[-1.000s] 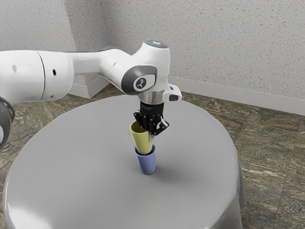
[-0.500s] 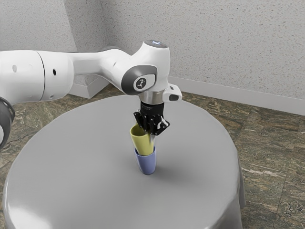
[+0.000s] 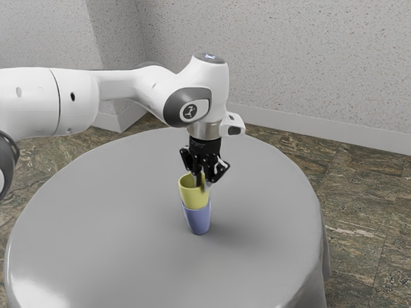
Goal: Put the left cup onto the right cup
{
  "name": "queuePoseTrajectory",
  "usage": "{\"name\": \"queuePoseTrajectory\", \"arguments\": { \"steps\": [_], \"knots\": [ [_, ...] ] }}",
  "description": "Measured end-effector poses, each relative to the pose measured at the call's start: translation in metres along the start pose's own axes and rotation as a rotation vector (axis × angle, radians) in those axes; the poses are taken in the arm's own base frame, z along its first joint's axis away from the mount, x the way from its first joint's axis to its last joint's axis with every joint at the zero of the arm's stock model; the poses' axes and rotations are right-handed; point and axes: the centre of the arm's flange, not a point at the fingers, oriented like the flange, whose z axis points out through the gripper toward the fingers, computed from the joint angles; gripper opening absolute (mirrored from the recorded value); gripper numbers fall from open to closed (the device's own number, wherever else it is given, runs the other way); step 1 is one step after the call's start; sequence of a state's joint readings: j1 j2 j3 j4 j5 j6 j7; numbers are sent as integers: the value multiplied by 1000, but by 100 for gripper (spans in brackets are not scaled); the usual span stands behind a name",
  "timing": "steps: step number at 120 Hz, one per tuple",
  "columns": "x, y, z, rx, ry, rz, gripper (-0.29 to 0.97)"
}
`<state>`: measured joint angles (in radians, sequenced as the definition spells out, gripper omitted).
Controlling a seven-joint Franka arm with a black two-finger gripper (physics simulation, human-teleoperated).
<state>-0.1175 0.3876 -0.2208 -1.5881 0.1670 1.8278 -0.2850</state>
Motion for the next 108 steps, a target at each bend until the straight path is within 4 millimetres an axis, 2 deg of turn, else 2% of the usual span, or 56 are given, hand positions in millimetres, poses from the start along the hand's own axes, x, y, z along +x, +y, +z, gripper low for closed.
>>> {"name": "queuePoseTrajectory", "arguments": {
  "steps": [29, 65, 108],
  "knots": [
    [-4, 2, -10, 1, 7, 4, 33],
    [-17, -1, -42, 5, 34, 1, 56],
    [-42, -15, -91, 23, 63, -10, 66]
  ]
}}
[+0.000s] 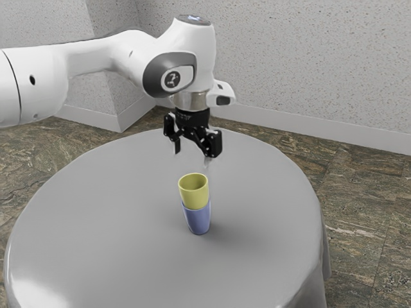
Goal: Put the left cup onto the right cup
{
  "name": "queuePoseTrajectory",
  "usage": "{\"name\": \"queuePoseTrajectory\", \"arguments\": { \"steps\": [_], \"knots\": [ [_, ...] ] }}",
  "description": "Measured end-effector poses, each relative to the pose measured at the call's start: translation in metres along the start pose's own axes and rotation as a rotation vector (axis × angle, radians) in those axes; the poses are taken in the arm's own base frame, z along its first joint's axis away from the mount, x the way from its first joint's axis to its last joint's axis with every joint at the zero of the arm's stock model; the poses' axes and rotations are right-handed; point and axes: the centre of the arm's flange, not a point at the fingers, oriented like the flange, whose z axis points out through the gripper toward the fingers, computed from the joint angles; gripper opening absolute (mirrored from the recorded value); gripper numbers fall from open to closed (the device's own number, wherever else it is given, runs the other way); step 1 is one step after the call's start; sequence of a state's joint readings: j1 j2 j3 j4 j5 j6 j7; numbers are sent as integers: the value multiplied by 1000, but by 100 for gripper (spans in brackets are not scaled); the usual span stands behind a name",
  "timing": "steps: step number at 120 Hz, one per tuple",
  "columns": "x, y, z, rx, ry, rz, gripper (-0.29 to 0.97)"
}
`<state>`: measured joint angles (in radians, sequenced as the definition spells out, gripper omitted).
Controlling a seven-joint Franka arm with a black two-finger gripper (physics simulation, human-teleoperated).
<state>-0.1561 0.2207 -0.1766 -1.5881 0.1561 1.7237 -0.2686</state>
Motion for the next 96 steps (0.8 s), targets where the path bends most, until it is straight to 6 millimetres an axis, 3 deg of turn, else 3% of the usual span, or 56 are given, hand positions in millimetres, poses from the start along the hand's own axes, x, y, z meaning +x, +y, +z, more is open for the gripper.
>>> {"name": "queuePoseTrajectory", "arguments": {
  "steps": [52, 96],
  "knots": [
    [-34, -35, -54, 15, 4, -7, 68],
    [-56, -72, -73, 20, -39, -26, 68]
  ]
}}
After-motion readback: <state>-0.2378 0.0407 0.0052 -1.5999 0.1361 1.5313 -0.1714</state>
